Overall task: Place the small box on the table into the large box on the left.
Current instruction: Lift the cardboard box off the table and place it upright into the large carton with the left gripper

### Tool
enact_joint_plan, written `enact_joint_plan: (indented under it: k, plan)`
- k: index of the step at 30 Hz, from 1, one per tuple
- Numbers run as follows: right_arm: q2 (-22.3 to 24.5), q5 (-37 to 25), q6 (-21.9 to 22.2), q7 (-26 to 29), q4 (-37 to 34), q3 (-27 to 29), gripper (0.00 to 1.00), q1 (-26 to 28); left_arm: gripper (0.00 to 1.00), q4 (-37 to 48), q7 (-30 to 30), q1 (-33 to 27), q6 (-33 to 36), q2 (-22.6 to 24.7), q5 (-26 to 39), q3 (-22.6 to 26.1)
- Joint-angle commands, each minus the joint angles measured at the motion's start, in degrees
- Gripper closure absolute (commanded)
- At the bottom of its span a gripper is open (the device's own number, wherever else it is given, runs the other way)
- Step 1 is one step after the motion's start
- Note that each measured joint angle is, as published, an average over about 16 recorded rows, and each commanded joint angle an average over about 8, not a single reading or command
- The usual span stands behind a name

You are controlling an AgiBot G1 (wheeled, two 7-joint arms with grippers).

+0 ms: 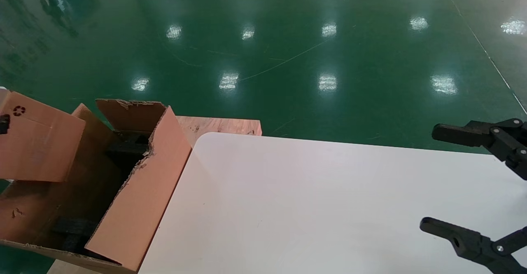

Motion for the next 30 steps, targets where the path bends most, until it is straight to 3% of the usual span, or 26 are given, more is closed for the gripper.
enact_joint_plan:
  k: [1, 8, 19, 30]
  plan:
    - [0.0, 0.0, 0.0, 0.0, 0.0, 0.0, 0.0, 0.0, 1.0, -0.24, -0.38, 0.74, -0.73, 0.13, -1.65, 1.08]
    - [0.0, 0.0, 0.0, 0.0, 0.0, 0.0, 0.0, 0.0, 1.0, -4.24, -1.63, 3.58, -5.17, -3.1, -6.43, 6.2]
    - [0.0, 0.01, 0.0, -0.01, 0.0, -0.01, 0.0, 0.0, 1.0, -9.25, 1.41, 4.07, -12.28, -9.68, -12.21, 13.61]
    - [0.01, 0.01, 0.01, -0.01, 0.0, -0.02, 0.0, 0.0, 1.0, -9.63, 4.71, 2.21, -15.26, -11.11, -17.62, 18.64]
